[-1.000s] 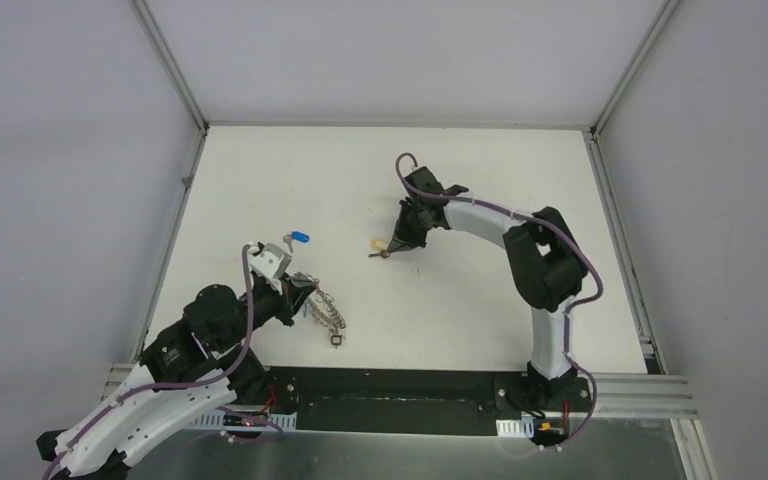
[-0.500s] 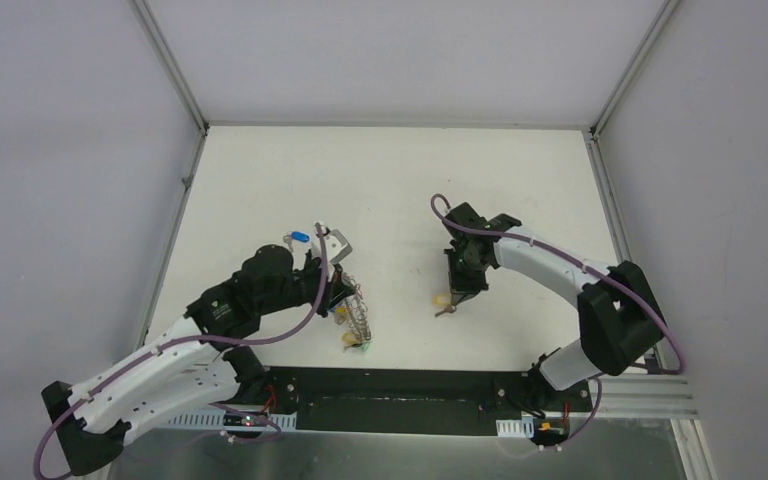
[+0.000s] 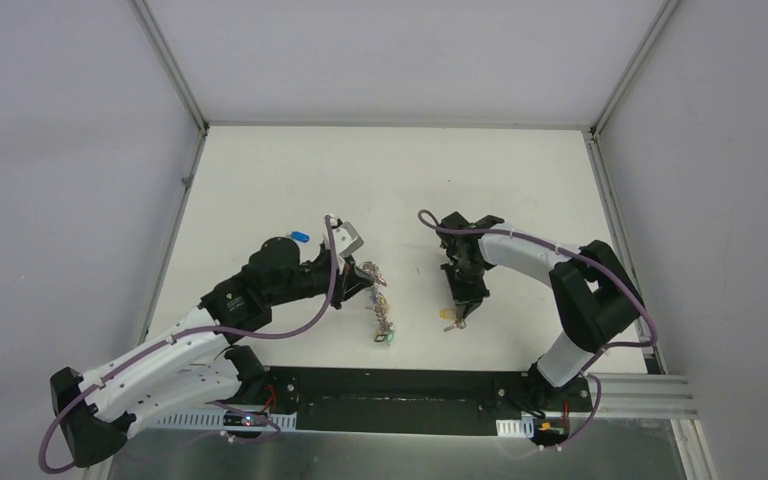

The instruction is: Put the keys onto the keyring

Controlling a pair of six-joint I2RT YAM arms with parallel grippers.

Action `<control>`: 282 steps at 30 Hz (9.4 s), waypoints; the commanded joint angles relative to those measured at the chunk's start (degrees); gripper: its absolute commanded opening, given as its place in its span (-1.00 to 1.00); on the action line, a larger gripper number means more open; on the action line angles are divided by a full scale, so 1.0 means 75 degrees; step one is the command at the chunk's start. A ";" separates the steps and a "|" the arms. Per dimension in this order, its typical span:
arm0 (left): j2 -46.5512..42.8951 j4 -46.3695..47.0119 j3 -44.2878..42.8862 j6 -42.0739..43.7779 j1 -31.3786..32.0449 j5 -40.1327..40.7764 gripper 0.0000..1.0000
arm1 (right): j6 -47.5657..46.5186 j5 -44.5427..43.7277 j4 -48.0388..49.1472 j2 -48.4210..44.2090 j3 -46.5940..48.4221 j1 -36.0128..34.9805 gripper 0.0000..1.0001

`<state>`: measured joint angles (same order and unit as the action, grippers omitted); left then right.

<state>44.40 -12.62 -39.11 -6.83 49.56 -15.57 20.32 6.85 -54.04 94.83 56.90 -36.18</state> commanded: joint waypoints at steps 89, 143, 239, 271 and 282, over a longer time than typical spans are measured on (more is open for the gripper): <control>-0.1282 0.0215 0.0391 -0.0677 0.0059 0.0368 -1.00 | 0.0348 0.0042 0.0874 -0.2237 -0.1074 0.0067 -1.00; 0.0464 0.0718 -0.0330 -0.0005 0.0057 -0.1133 -1.00 | -0.1243 0.3660 0.2694 -0.6075 -0.0602 0.0354 -1.00; 0.0470 0.3158 0.0639 0.0559 0.0218 -0.3021 -1.00 | -0.1431 0.4589 0.3100 -0.3776 0.0085 -0.1035 -1.00; 0.0093 0.3347 0.0890 0.0536 0.0215 -0.2671 -1.00 | -0.1410 0.4501 0.3305 -0.3855 -0.0592 -0.1035 -1.00; 0.0045 0.3359 0.0894 0.0538 0.0222 -0.2645 -1.00 | -0.1475 0.4908 0.4010 -0.4621 -0.1004 -0.1035 -0.69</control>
<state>46.89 6.50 -31.22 -2.33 50.70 -34.63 10.17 43.18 -27.09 65.12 50.50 -44.07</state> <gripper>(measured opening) 0.011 0.118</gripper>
